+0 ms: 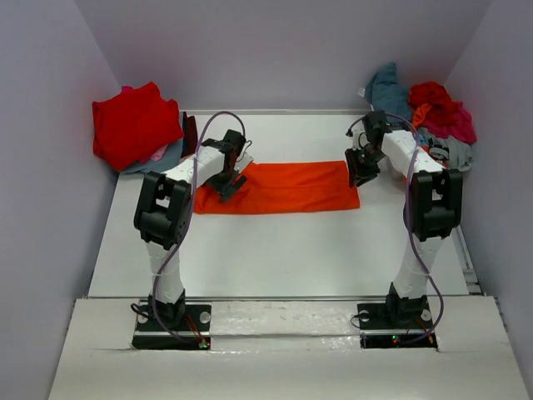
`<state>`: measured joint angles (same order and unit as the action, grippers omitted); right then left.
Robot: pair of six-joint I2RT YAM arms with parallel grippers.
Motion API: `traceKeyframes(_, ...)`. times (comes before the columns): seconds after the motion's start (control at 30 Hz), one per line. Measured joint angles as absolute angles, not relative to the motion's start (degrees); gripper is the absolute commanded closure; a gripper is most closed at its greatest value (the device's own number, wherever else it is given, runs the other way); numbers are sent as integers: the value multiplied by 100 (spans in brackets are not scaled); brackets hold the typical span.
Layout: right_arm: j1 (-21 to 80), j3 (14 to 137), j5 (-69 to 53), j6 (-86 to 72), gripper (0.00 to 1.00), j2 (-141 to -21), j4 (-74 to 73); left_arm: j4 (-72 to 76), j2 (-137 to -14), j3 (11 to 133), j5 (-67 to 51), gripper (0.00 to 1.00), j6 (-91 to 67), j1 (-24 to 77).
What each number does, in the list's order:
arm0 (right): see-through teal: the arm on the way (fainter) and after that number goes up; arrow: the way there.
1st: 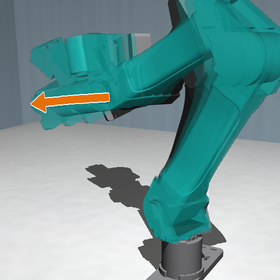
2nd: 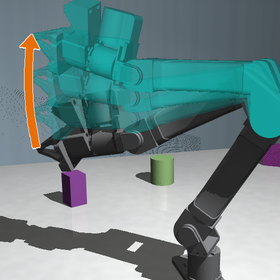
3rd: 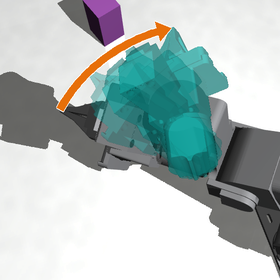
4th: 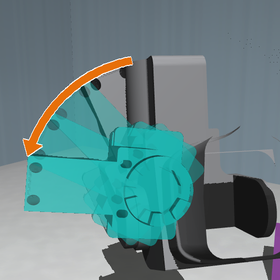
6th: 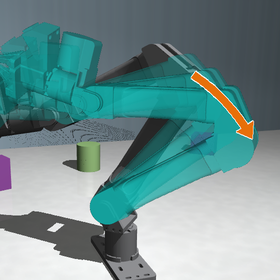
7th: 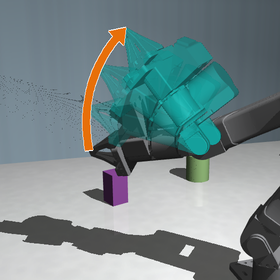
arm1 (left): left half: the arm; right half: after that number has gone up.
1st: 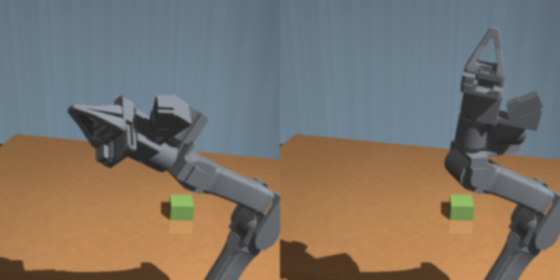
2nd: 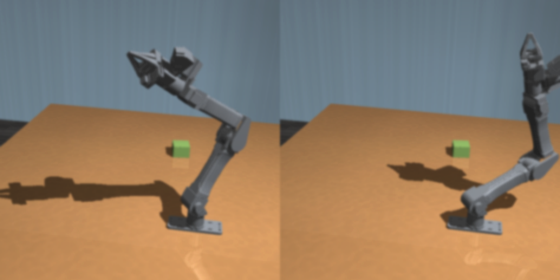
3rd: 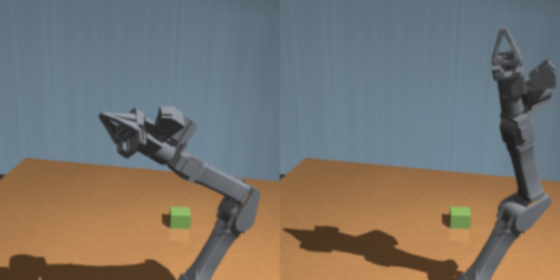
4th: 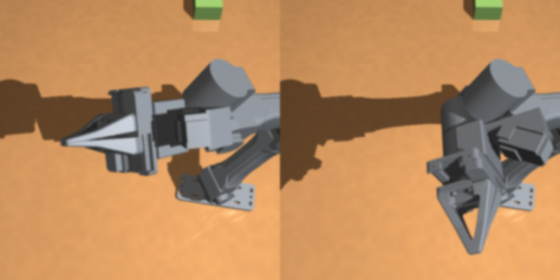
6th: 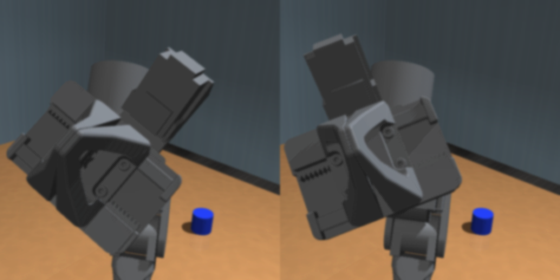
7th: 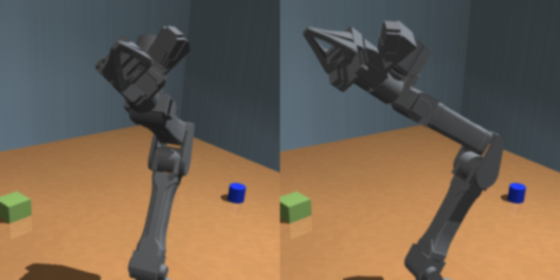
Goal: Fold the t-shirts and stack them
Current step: Fold the tshirt
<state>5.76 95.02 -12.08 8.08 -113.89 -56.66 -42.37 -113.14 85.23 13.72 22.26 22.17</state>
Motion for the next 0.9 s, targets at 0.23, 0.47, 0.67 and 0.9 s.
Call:
traceKeyframes(0.23,576,9463,-1205,790,64,-11389,-5660,-4152,-11343,8991,1339,15,2226,2445)
traceKeyframes(0.47,576,9397,-1210,786,64,-11389,-5658,-4239,-11343,9277,1470,14,2191,2630)
traceKeyframes(0.67,576,9391,-1225,770,64,-11389,-5655,-4298,-11343,9282,1492,14,2193,2663)
traceKeyframes(0.9,635,9389,-1245,768,64,-11389,-5655,-4466,-11491,9747,1219,15,2215,2657)
